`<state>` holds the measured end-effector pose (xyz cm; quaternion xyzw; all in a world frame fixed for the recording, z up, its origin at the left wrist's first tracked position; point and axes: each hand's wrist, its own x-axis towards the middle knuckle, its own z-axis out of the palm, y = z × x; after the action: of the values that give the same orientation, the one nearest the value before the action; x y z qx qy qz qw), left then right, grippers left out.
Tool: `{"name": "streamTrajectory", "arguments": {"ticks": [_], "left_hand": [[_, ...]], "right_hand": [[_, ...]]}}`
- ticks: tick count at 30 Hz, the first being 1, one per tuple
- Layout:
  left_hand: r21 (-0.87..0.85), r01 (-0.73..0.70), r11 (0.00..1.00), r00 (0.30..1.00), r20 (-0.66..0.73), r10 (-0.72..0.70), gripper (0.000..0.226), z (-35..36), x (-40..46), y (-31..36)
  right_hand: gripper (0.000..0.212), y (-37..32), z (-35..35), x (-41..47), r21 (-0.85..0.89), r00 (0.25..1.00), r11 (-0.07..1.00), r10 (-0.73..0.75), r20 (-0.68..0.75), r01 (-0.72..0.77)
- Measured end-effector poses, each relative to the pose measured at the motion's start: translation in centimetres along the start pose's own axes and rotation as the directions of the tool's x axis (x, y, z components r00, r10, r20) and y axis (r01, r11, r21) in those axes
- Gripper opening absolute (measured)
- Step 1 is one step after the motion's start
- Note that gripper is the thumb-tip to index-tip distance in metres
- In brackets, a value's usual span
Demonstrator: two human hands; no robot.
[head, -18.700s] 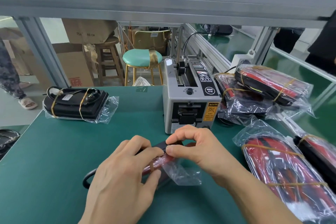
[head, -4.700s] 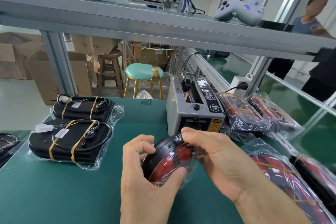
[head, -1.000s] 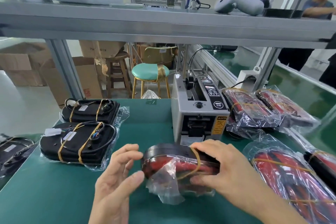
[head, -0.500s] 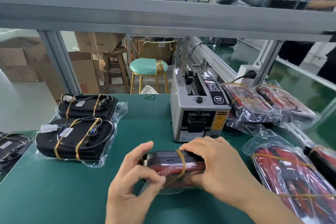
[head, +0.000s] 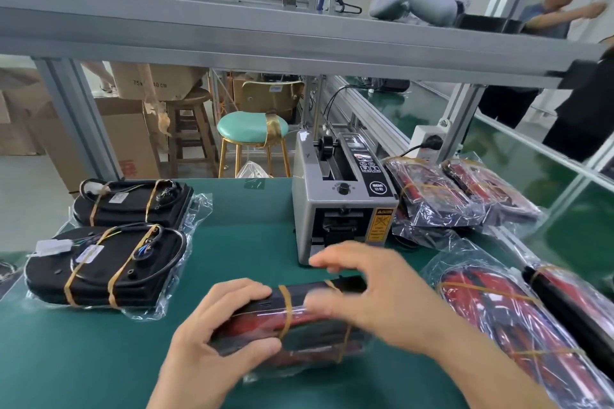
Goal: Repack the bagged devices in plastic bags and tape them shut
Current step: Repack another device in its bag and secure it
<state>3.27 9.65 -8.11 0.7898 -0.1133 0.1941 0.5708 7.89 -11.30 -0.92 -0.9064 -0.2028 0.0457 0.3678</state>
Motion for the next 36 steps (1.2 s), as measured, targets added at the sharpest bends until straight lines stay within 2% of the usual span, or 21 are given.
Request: {"name": "streamTrajectory", "arguments": {"ticks": [2, 3, 5, 8, 12, 19, 22, 24, 26, 30, 32, 34, 36], "left_hand": [[-0.052, 0.016, 0.999, 0.999, -0.036, -0.018, 0.056, -1.3, -0.6, -0.6], [-0.072, 0.019, 0.997, 0.999, -0.049, -0.023, 0.057, -1.8, -0.9, -1.0], [-0.075, 0.001, 0.997, 0.999, -0.053, -0.005, 0.057, -2.2, -1.3, -1.1], [-0.031, -0.055, 0.998, 0.997, -0.053, 0.054, 0.053, -1.6, -1.4, -0.8], [-0.033, -0.054, 0.998, 0.995, -0.08, 0.051, 0.047, -1.3, -1.3, -0.3], [-0.036, -0.059, 0.998, 0.994, -0.09, 0.056, 0.048, -1.1, -1.7, -0.2], [-0.061, -0.026, 0.998, 0.994, -0.103, 0.019, 0.05, -1.1, -1.8, -0.1], [-0.067, -0.013, 0.998, 0.994, -0.106, 0.005, 0.049, -1.1, -1.8, 0.0], [-0.064, -0.008, 0.998, 0.994, -0.111, 0.0, 0.049, -1.0, -1.7, 0.0], [-0.089, 0.025, 0.996, 0.984, -0.175, -0.04, 0.049, 0.0, -1.5, -0.1], [-0.102, 0.044, 0.994, 0.973, -0.219, -0.066, 0.05, 1.2, -1.3, -0.1], [-0.128, 0.07, 0.989, 0.964, -0.245, -0.1, 0.05, 2.6, -1.0, 0.0], [-0.149, 0.094, 0.984, 0.959, -0.25, -0.129, 0.051, 3.7, -0.7, 0.3]], "right_hand": [[0.012, 1.1, -0.8, 0.8, 0.211, 0.965, 0.972, 0.148, -0.218, -0.102], [0.006, 1.9, -0.9, 1.4, 0.32, 0.923, 0.931, 0.268, -0.277, -0.174], [0.005, 3.1, -0.2, 2.6, 0.563, 0.814, 0.768, 0.517, -0.265, -0.305], [0.003, 3.8, 1.0, 4.5, 0.766, 0.688, 0.545, 0.701, -0.191, -0.342], [0.011, 3.5, 1.5, 6.0, 0.839, 0.634, 0.464, 0.747, -0.198, -0.285], [0.01, 2.8, 2.4, 7.2, 0.903, 0.553, 0.365, 0.811, -0.191, -0.224], [0.022, 2.5, 2.7, 7.8, 0.934, 0.475, 0.284, 0.866, -0.154, -0.216], [0.029, 2.5, 2.7, 8.0, 0.943, 0.452, 0.256, 0.881, -0.138, -0.211], [0.029, 2.7, 2.5, 7.8, 0.947, 0.48, 0.234, 0.871, -0.103, -0.22], [0.023, 2.6, 0.8, 5.8, 0.934, 0.651, 0.233, 0.759, 0.0, -0.272], [0.028, 2.2, -0.5, 4.2, 0.901, 0.716, 0.33, 0.697, -0.034, -0.28], [0.032, 1.3, -1.7, 2.4, 0.819, 0.784, 0.502, 0.611, -0.108, -0.278], [0.023, 0.0, -2.2, 0.7, 0.719, 0.851, 0.64, 0.509, -0.132, -0.271]]}}
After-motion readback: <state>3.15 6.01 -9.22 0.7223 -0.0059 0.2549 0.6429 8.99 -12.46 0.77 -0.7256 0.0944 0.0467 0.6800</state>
